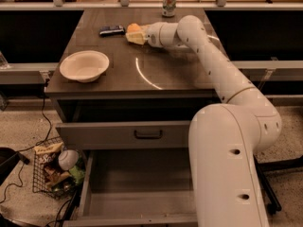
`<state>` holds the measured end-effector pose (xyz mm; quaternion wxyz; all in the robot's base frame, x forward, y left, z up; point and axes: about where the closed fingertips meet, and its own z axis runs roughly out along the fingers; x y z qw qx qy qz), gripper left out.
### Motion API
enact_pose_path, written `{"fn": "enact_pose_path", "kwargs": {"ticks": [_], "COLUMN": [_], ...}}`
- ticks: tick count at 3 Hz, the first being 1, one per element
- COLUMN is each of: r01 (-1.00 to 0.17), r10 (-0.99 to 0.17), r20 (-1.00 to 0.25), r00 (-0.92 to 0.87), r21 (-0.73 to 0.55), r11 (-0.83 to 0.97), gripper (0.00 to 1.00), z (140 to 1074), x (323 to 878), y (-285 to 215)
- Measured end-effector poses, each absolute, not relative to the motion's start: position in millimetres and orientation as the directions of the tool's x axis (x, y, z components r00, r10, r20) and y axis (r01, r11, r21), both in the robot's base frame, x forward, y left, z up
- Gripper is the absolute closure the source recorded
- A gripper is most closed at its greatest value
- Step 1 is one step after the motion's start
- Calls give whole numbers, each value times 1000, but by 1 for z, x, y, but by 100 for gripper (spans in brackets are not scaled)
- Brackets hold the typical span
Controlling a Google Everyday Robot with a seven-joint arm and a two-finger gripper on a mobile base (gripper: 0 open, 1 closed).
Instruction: Move orange near rxbar blueberry
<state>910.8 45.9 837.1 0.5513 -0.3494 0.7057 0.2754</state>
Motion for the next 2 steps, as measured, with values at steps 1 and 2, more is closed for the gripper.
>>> {"fn": "enact_pose_path", "kwargs": {"ticks": [1, 2], "r01": [-801, -802], "r10": [-190, -190], "r20": [-970, -970], "r00": [-151, -151], "r21": [7, 7], "r11": [598, 598], "gripper": [0, 0], "z": [834, 834], "x": [910, 910], "y": [52, 52]}}
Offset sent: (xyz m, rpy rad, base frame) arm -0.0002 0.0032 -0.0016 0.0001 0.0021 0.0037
